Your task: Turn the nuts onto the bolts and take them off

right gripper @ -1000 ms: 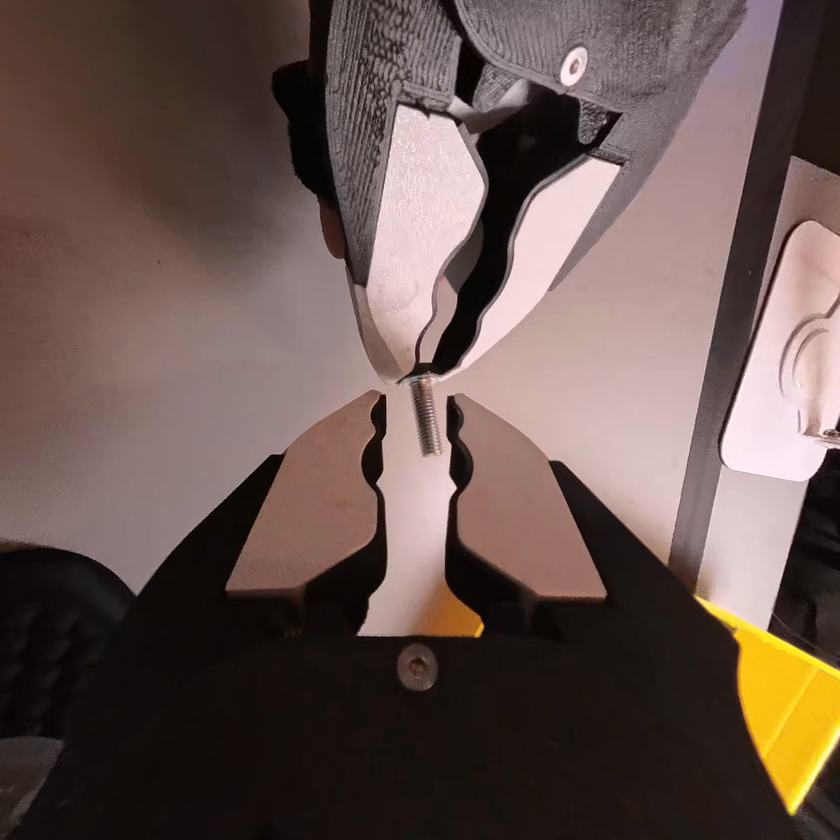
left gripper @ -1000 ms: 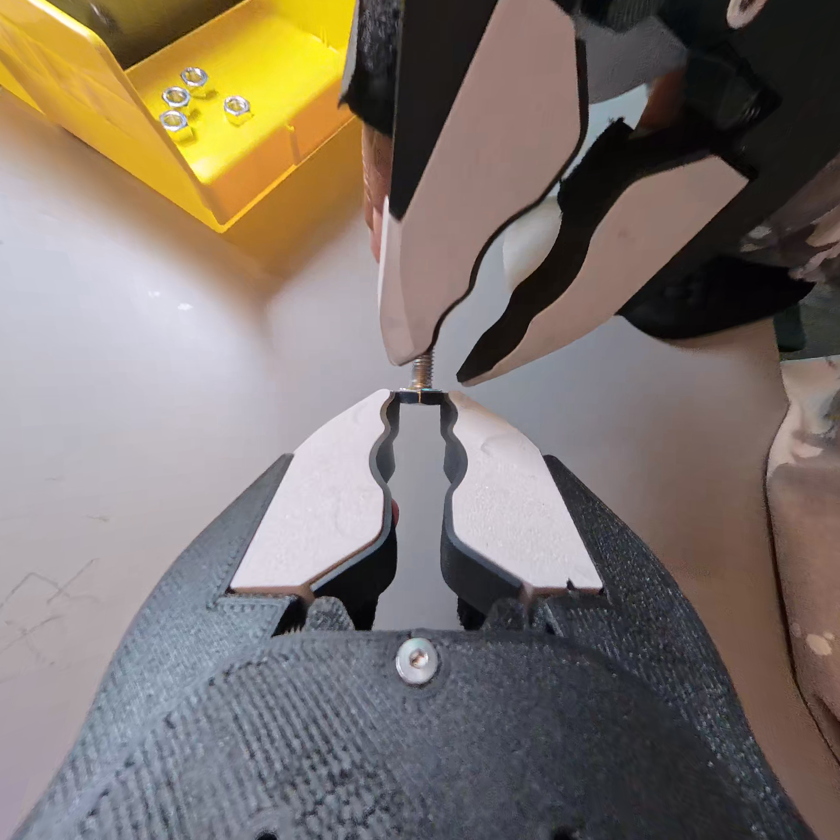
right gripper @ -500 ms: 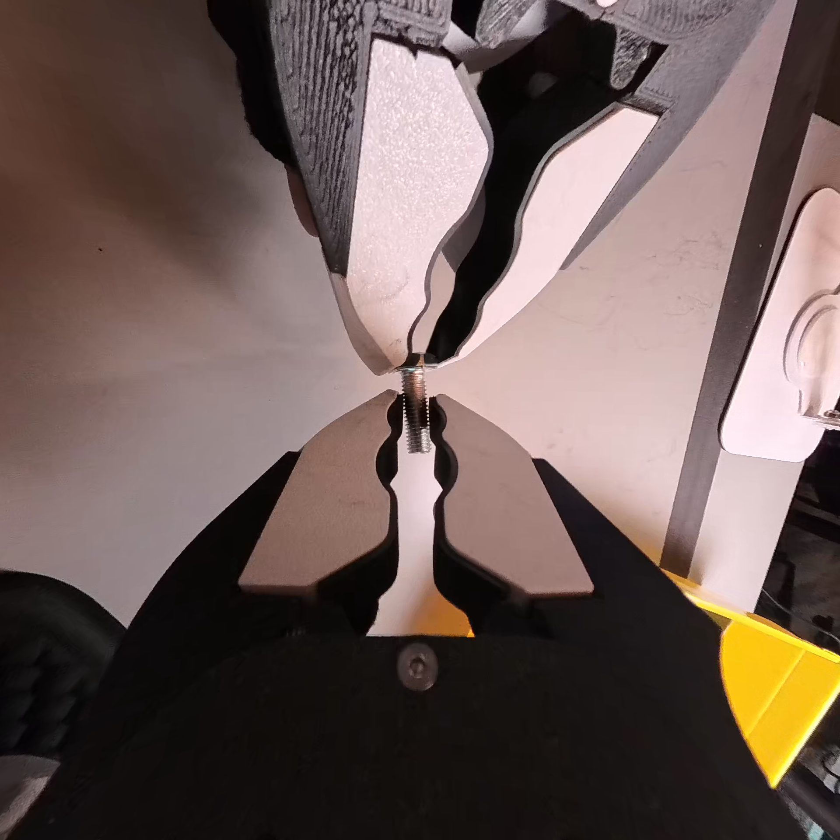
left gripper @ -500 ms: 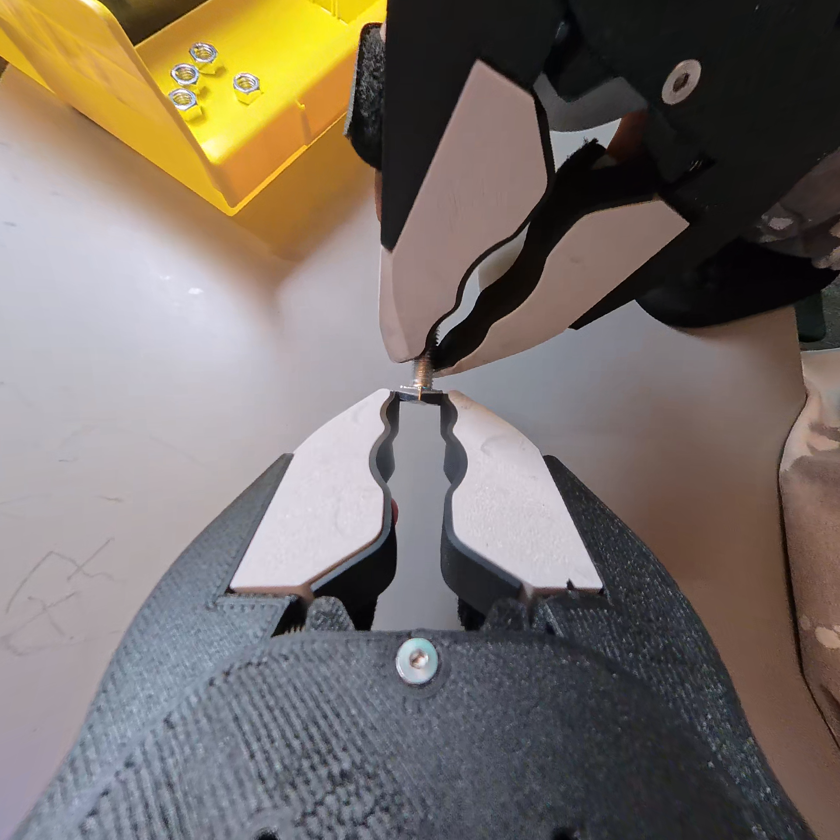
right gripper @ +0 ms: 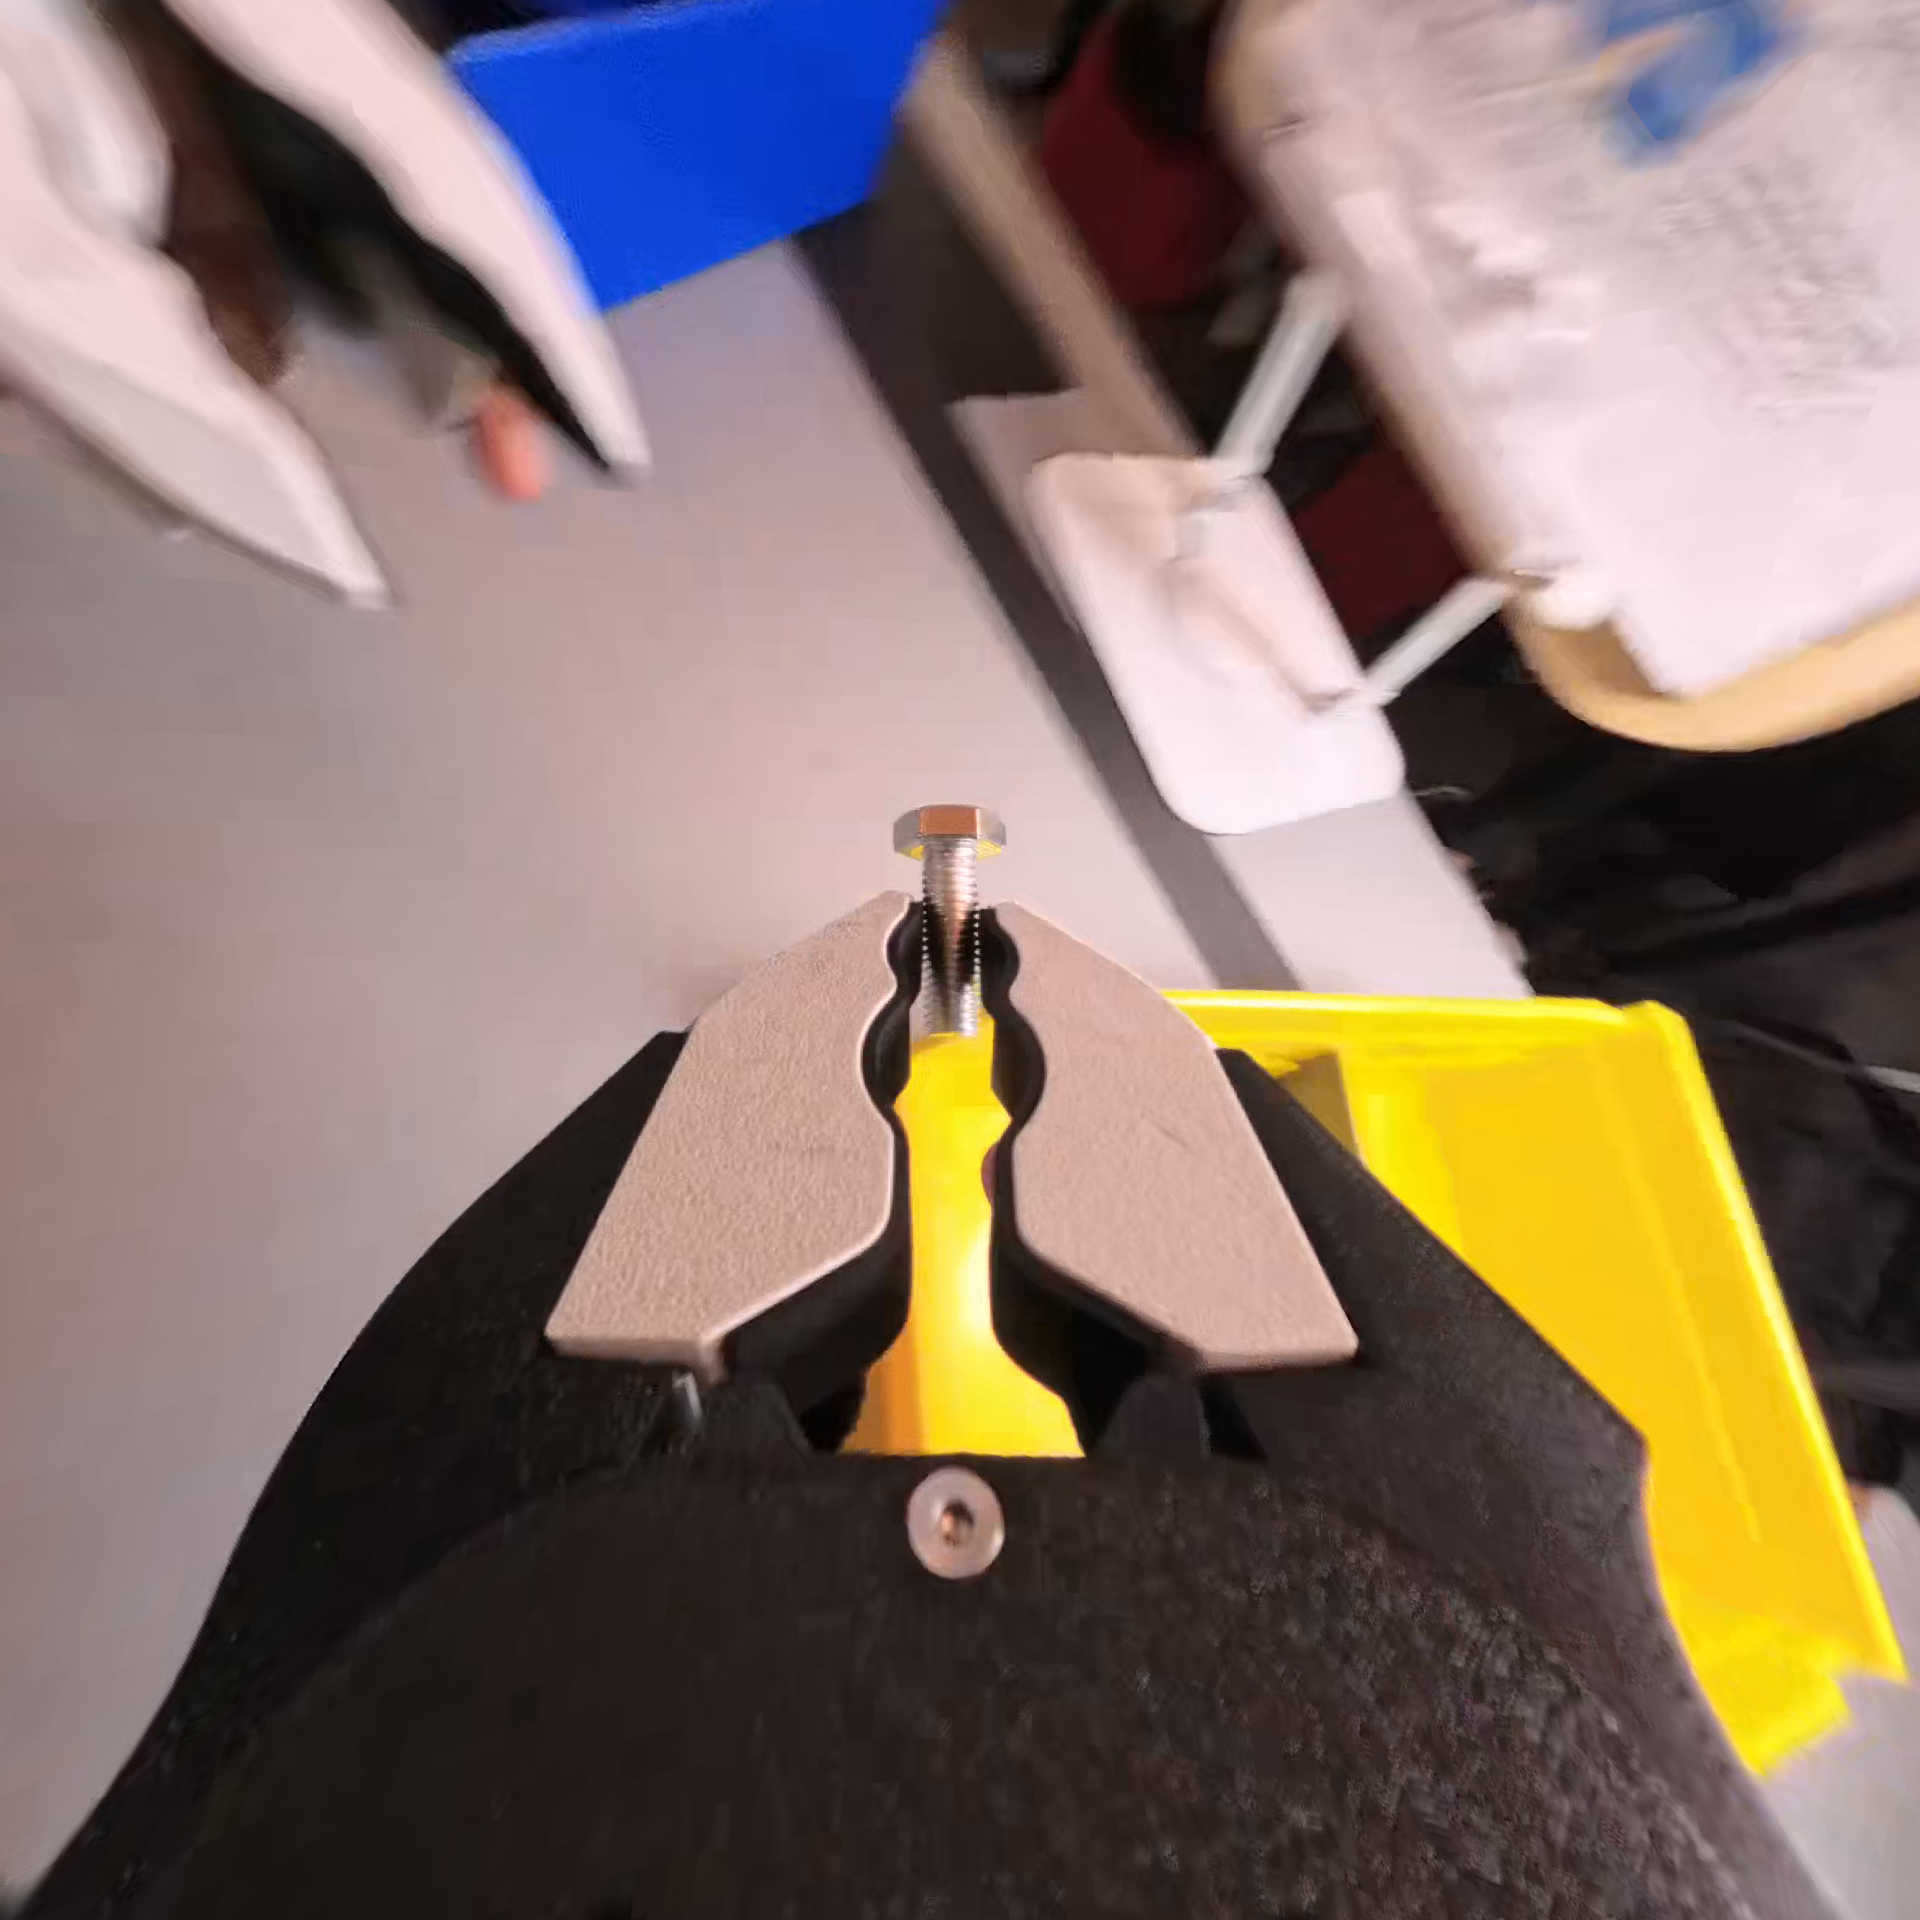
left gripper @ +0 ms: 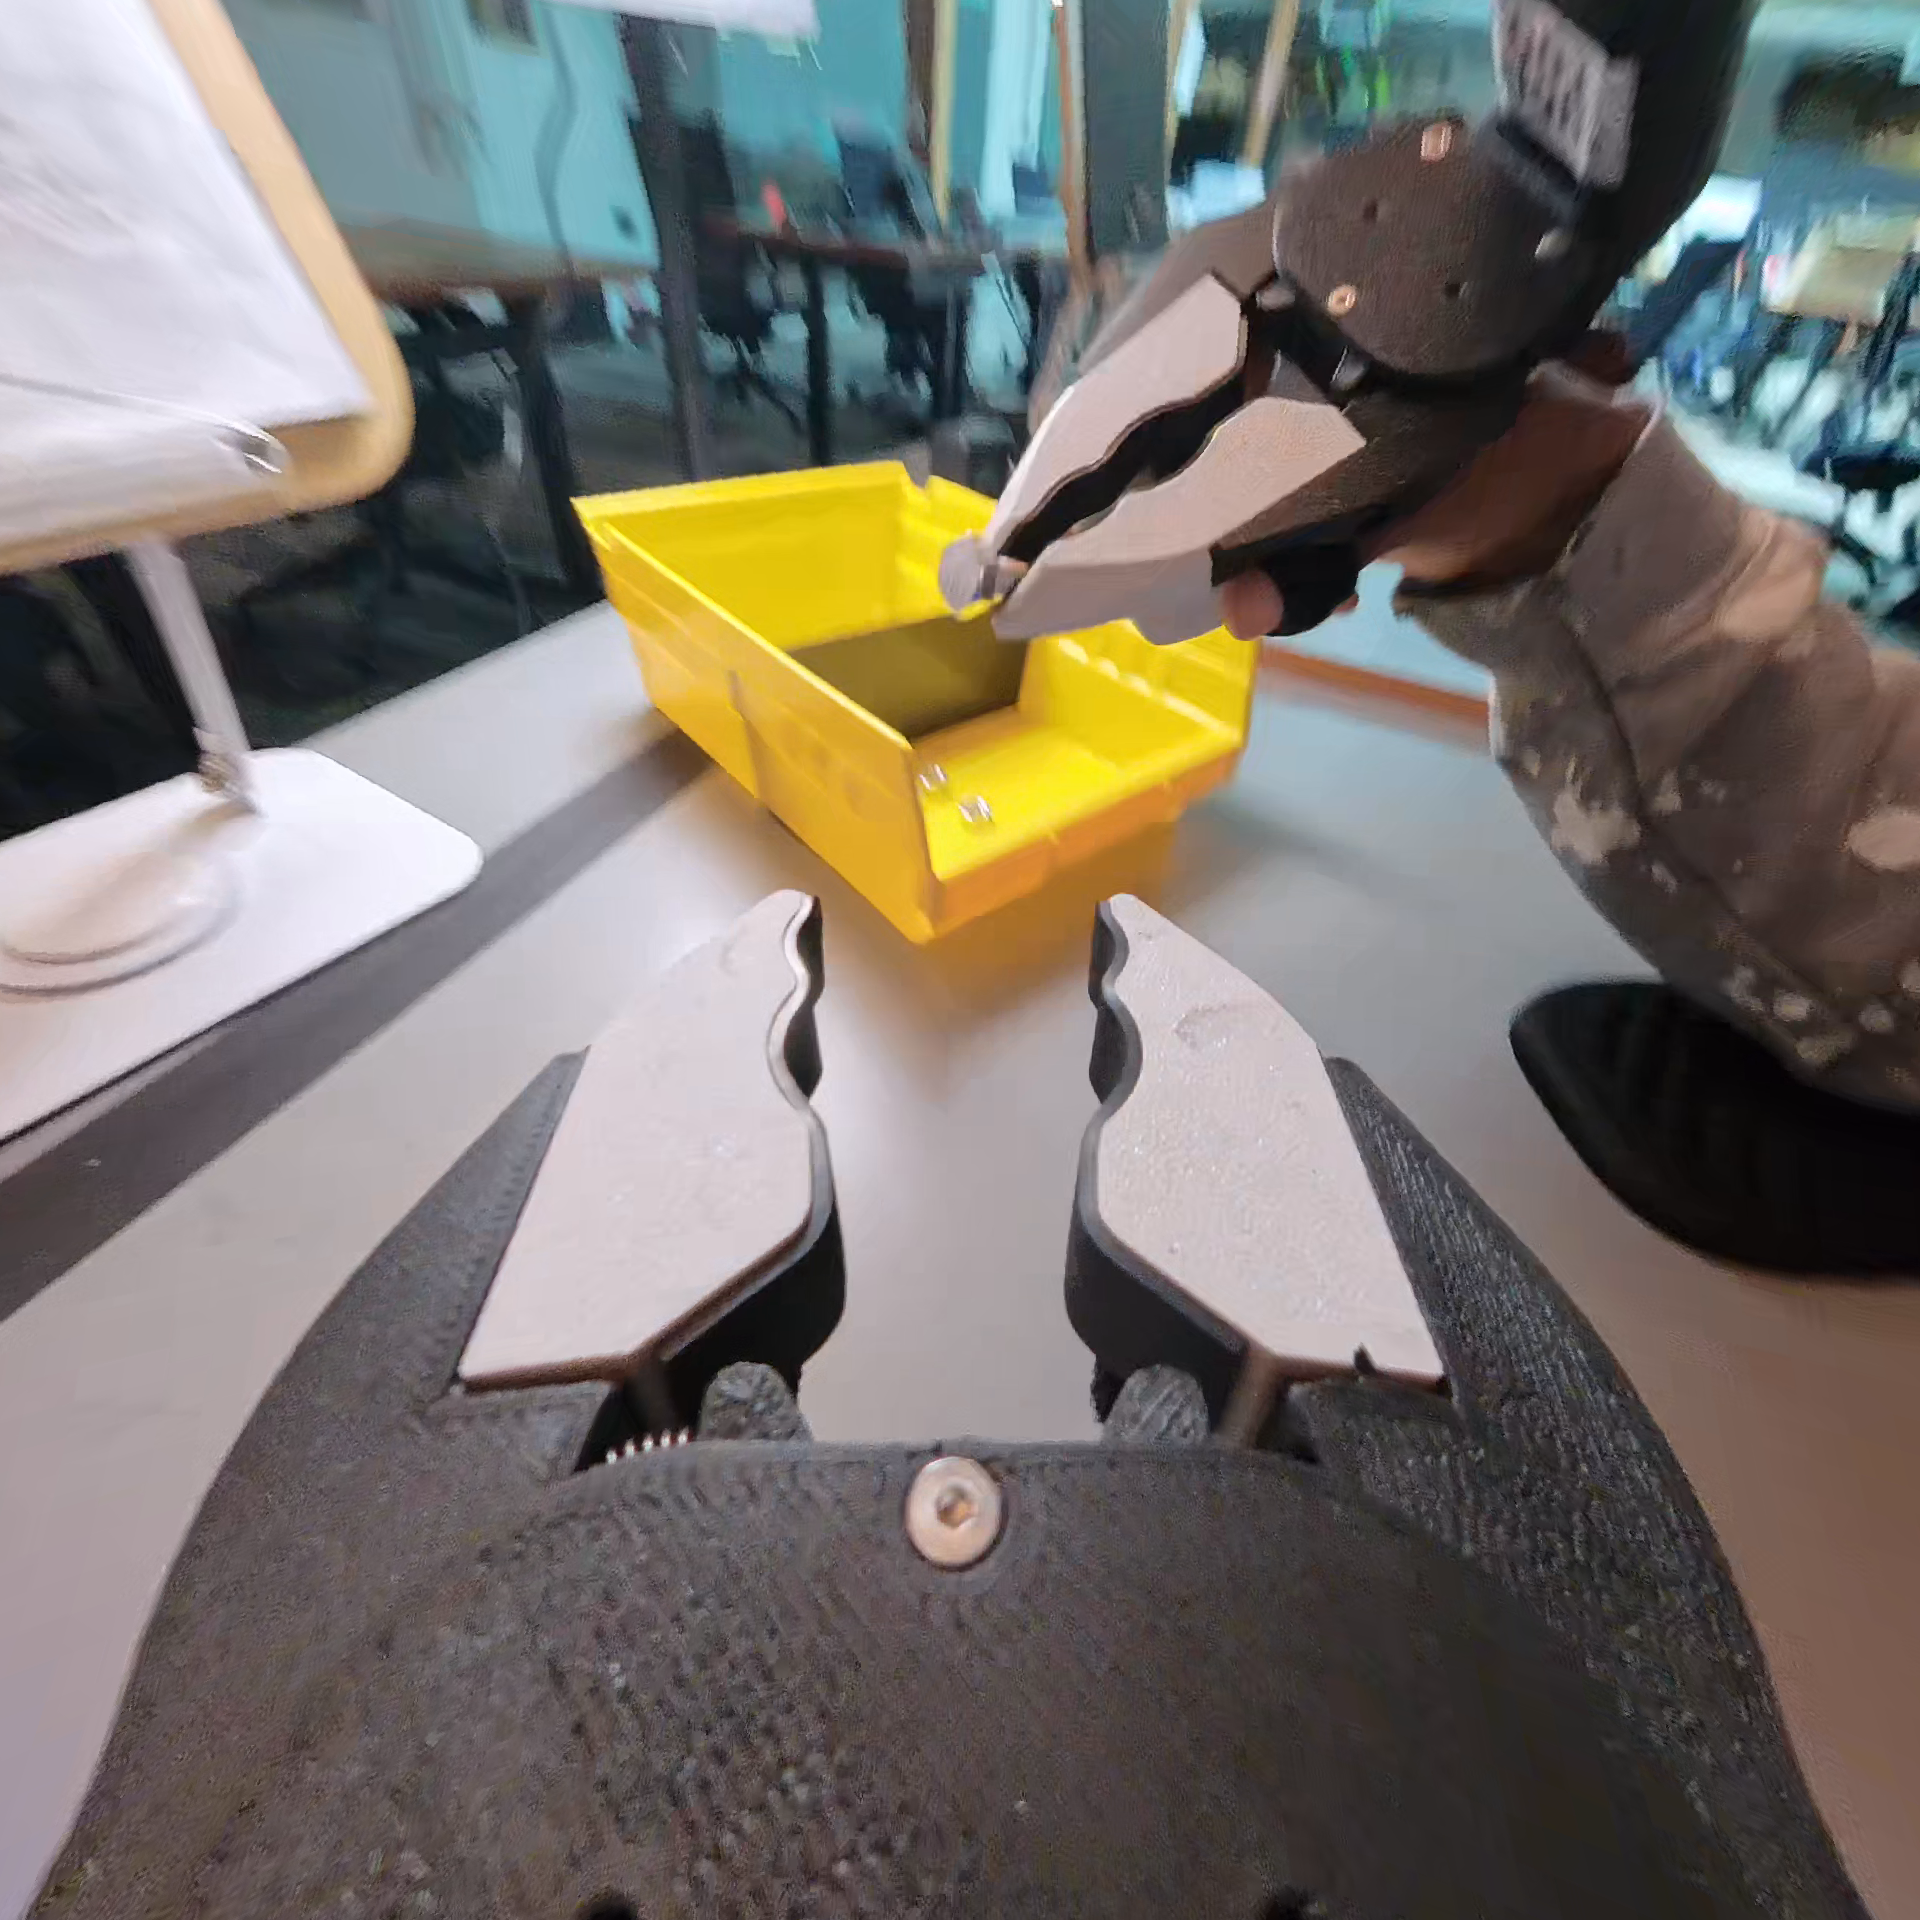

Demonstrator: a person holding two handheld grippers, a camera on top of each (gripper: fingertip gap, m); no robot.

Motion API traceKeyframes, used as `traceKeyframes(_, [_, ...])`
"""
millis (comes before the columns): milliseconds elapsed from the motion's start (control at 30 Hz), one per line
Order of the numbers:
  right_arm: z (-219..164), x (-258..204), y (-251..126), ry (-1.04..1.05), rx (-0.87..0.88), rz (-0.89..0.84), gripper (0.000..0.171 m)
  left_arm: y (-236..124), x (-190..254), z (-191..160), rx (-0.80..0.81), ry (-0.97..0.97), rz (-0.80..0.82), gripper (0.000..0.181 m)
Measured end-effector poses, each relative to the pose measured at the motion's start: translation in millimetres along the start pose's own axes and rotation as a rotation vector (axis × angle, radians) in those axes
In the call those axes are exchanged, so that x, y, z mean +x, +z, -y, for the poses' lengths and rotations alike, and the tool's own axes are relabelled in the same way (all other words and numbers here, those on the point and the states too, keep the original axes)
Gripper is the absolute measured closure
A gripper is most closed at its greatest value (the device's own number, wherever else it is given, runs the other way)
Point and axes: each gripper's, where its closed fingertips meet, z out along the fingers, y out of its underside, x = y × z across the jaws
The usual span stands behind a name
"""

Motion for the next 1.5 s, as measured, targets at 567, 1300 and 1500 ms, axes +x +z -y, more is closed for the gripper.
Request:
traceKeyframes(567, [-167.3,214.3,37.6,0.645,-0.402,-0.305,0.162,-31.3,-52.5,17.5,0.240,0.014,0.274,0.143])
traceKeyframes(1300, [-172.8,212.4,102.5,0.556,-0.413,-0.149,0.160,-21.0,-63.2,-7.5,0.168,-0.011,0.269,0.145])
traceKeyframes(1500, [-128.9,230.0,66.5,0.528,-0.244,-0.225,0.158,-21.5,-59.3,-3.2,0.176,0.000,0.266,0.145])
